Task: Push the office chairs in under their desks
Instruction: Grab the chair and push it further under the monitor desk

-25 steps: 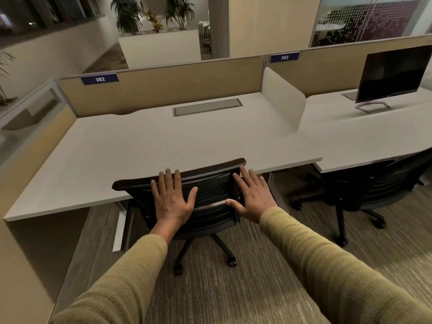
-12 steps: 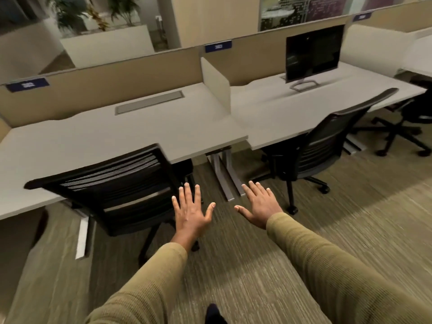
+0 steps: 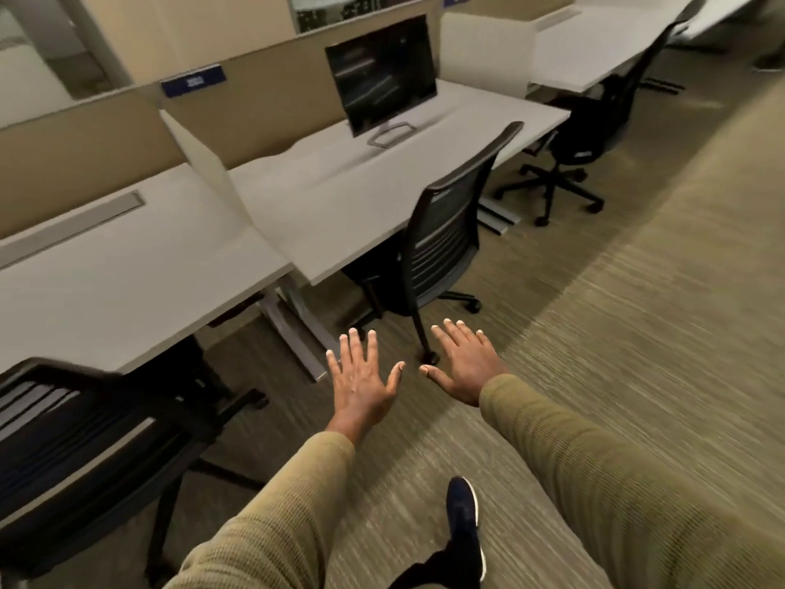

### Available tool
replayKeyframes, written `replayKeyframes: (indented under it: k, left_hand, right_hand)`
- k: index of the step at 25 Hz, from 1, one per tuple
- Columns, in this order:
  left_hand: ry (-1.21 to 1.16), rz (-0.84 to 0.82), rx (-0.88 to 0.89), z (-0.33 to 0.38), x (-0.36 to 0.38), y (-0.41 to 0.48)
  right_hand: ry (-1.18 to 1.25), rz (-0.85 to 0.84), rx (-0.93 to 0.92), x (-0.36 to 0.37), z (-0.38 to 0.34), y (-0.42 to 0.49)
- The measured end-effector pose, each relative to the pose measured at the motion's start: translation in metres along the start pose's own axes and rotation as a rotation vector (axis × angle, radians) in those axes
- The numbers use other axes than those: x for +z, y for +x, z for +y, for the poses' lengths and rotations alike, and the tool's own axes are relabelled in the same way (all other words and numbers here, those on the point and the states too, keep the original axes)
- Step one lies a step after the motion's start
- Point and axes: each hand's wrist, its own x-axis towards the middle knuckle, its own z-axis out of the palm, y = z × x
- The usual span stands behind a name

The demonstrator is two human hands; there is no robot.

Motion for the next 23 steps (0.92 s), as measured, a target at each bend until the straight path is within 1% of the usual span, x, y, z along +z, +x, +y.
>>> replayKeyframes:
  k: [6, 9, 11, 13, 17, 23]
  left_hand:
    - [0.016, -0.095, 0.131, 0.103, 0.021, 0.107]
    - [0.028, -0.095, 0.217, 0.145, 0.022, 0.161]
    - [0.030, -0.111, 0.252, 0.171, 0.018, 0.195]
    - [0.047, -0.089, 0.281, 0.193, 0.015, 0.223]
    - [0.045, -0.078, 0.277, 0.230, 0.017, 0.271]
    - [0.108, -0.114, 0.200, 0.286, 0.024, 0.330]
  right_hand:
    - [0.014, -0.017, 0.119, -0.036, 0.115, 0.064]
    - [0.032, 0.015, 0.167, -0.052, 0.165, 0.094]
    - [0.043, 0.016, 0.198, -0.062, 0.194, 0.107]
    - [0.035, 0.024, 0.219, -0.069, 0.218, 0.119]
    - [0.054, 0.020, 0.230, -0.087, 0.265, 0.155]
    - [0.066, 0.026, 0.134, -0.117, 0.338, 0.220]
